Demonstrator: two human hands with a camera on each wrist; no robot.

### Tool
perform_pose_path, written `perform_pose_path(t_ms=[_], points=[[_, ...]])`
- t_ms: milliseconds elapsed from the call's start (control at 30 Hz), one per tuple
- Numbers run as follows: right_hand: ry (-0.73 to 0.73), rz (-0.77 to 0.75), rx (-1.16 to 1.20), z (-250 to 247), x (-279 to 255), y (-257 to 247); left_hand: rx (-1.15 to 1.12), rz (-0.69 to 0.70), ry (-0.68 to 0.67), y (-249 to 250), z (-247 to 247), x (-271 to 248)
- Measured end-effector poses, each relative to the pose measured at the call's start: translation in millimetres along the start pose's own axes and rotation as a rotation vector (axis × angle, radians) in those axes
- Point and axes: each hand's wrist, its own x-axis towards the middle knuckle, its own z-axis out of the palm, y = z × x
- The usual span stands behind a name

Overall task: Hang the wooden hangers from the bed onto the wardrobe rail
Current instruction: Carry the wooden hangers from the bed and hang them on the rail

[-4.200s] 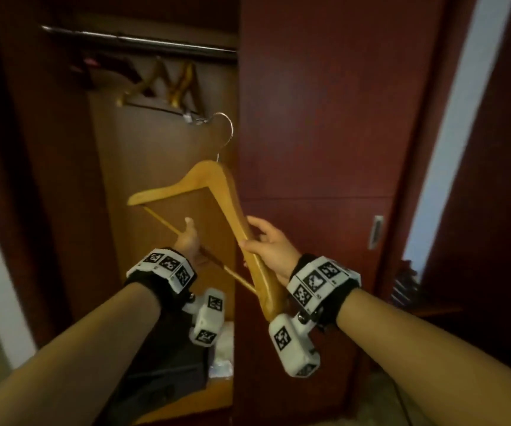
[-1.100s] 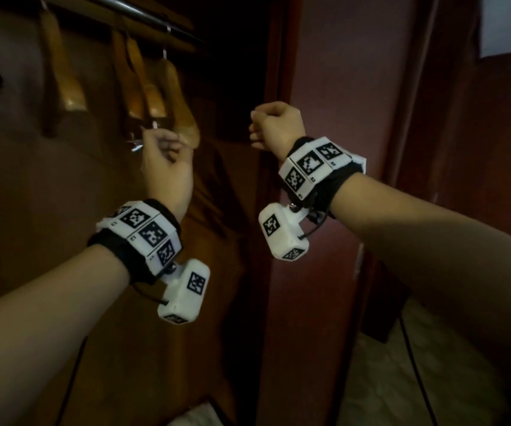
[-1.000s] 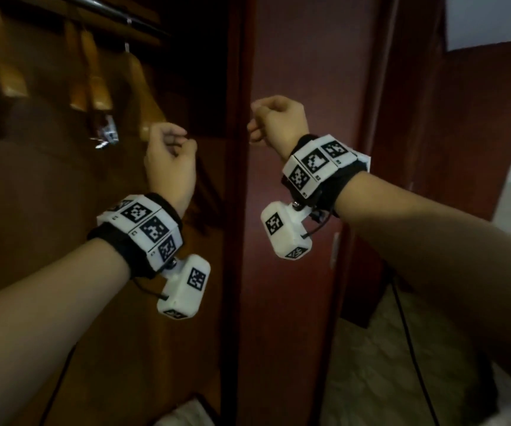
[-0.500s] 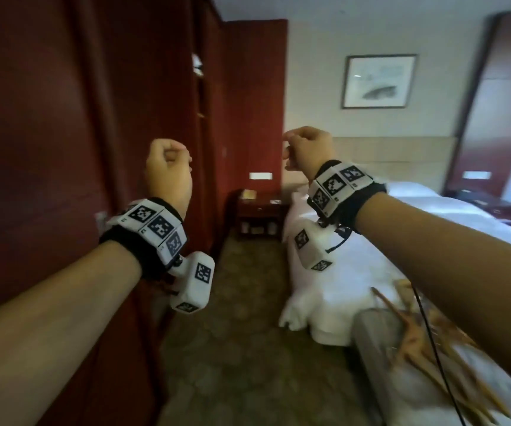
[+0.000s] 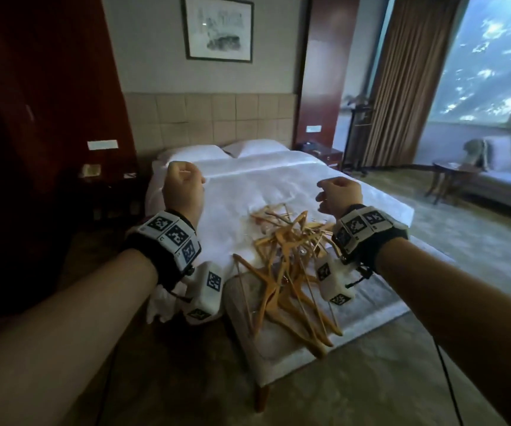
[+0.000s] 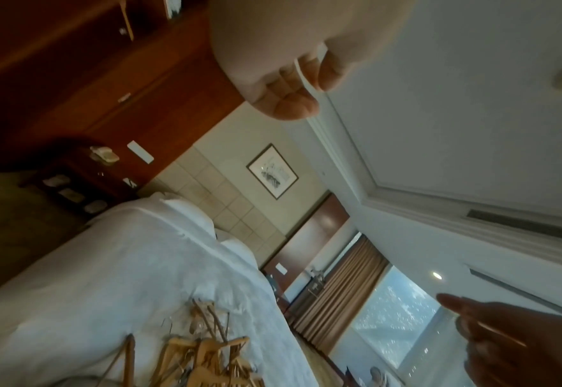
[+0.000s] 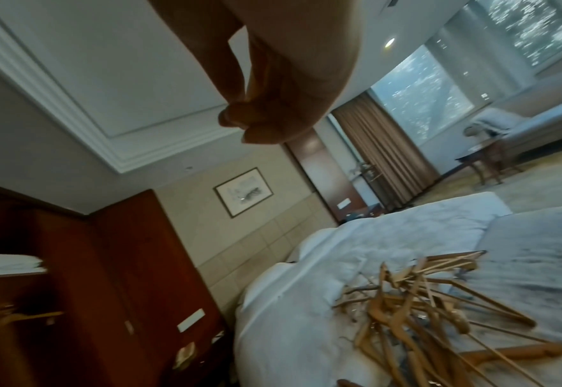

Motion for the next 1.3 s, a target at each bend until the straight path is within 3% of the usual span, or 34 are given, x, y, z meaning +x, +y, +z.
perform_pose_path(t_ms=[167, 300, 500, 700, 833, 1033, 1200, 1300], points=[[0.001, 0.124, -0.07, 8.5, 87.6, 67.1, 0.036, -0.145, -0.112, -84.1, 88.6, 38.4], [-0.044, 0.252, -0.127, 24.5, 149.1, 123.1, 0.11, -0.289, -0.103, -150.5, 140.0, 65.0], [-0.13, 0.476, -0.262, 49.9, 213.9, 220.8, 0.244, -0.506, -0.208, -254.0, 190.3, 70.0], [-0.256, 0.591, -0.344, 90.7, 276.5, 330.3, 0.281, -0.673, -0.271, -365.7, 218.5, 54.1], [-0.371, 0.703, -0.375, 109.5, 297.8, 395.1, 0.345, -0.809, -0.247, -441.9, 233.7, 36.4], [-0.424, 0.797, -0.42, 122.7, 315.0, 489.2, 0.389, -1.17, -0.355, -535.1, 253.4, -3.4], [-0.413, 0.854, -0.451, 131.9, 315.9, 540.9, 0.471, -1.199, -0.403, -591.5, 258.0, -24.4], [-0.401, 0.875, -0.458, 139.7, 312.6, 562.2, 0.527, -1.182, -0.514, -616.7, 259.5, -35.1]])
